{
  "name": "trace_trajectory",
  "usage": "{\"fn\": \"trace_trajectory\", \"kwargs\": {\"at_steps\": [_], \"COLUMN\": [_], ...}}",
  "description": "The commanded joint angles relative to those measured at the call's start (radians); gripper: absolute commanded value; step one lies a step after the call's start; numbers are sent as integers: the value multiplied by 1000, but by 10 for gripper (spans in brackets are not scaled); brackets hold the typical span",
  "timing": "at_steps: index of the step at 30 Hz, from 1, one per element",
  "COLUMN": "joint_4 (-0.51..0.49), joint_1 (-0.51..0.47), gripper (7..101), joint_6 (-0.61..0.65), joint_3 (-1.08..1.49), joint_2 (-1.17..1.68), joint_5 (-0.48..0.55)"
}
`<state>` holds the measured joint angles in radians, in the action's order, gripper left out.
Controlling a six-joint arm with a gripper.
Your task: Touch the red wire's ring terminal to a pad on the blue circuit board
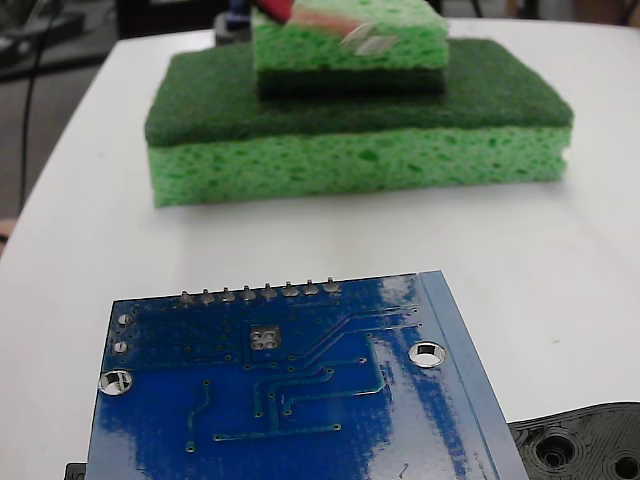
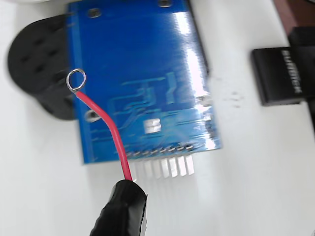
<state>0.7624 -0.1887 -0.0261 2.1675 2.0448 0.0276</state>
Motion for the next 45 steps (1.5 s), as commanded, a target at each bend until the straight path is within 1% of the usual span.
{"fn": "trace_trajectory", "kwargs": {"at_steps": [1, 4, 7, 10, 15, 17, 20, 23, 29, 36, 45], "joint_4": [-23, -48, -48, -28, 12, 34, 9, 25, 15, 12, 12], "joint_1": [-2, 0, 5, 28, 34, 61, 95, 104, 104, 103, 103], "gripper": [1003, 1003, 1003, 1003, 1003, 1003, 1003, 1003, 1003, 1003, 1003], "joint_6": [32, 35, 32, 35, 38, 29, 34, 38, 34, -5, -6], "joint_3": [104, 262, 402, 511, 686, 752, 781, 795, 827, 827, 827], "joint_2": [135, 310, 488, 634, 905, 1012, 988, 1009, 1009, 1009, 1009], "joint_5": [74, 104, 132, 137, 172, 153, 127, 120, 109, 46, 41]}}
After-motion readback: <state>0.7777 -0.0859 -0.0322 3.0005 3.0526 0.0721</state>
